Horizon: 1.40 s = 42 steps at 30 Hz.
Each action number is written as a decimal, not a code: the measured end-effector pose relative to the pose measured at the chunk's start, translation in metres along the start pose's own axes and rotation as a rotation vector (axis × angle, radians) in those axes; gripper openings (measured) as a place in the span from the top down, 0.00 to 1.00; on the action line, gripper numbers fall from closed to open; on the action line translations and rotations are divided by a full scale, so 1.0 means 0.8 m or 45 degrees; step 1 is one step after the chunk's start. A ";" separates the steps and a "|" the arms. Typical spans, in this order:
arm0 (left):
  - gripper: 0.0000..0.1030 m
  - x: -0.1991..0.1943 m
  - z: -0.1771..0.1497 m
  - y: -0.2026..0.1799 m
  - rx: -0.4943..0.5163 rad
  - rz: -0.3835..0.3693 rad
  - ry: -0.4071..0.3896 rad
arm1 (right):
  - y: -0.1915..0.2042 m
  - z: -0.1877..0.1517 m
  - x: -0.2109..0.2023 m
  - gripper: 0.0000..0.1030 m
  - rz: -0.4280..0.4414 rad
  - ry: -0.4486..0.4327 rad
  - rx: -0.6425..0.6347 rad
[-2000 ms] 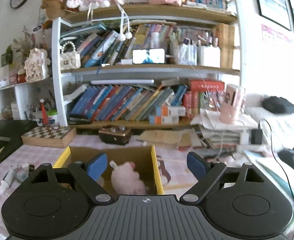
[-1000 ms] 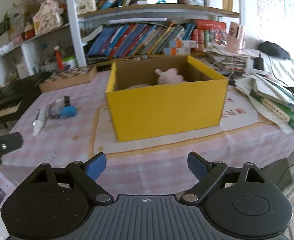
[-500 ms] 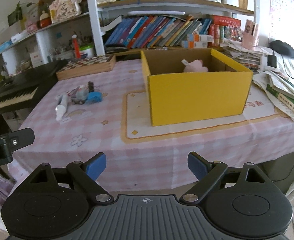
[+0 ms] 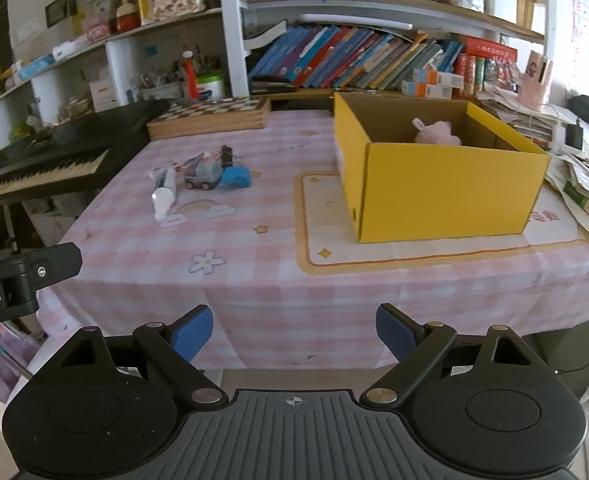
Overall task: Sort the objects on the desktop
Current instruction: 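Raise both tools out of the box and pull back from it, then move both tools toward the white tube, toy car and blue eraser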
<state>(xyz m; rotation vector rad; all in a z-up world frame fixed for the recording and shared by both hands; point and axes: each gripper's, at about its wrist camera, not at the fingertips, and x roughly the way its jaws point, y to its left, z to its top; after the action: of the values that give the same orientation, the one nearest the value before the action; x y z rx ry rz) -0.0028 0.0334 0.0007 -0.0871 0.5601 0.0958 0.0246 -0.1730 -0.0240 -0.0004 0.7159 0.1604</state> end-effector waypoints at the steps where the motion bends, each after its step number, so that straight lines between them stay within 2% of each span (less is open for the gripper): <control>1: 0.00 0.000 0.000 0.003 -0.002 0.003 -0.001 | 0.003 0.000 0.001 0.12 0.005 -0.001 -0.005; 16: 0.00 -0.015 0.005 0.050 -0.034 0.039 -0.059 | 0.054 0.010 0.004 0.12 0.055 -0.032 -0.066; 26: 0.00 -0.011 0.011 0.066 -0.069 0.054 -0.079 | 0.073 0.026 0.010 0.12 0.075 -0.072 -0.115; 35: 0.01 0.012 0.018 0.062 -0.064 0.043 -0.068 | 0.073 0.038 0.034 0.13 0.100 -0.068 -0.121; 38: 0.02 0.024 0.025 0.064 -0.070 0.053 -0.069 | 0.074 0.047 0.047 0.18 0.122 -0.061 -0.126; 42: 0.02 0.046 0.032 0.064 -0.093 0.073 -0.044 | 0.074 0.059 0.064 0.20 0.139 -0.049 -0.149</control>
<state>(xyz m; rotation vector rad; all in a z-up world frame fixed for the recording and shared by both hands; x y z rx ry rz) 0.0361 0.0892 -0.0002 -0.1400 0.5246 0.1729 0.0851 -0.1042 -0.0187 -0.0699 0.6672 0.3062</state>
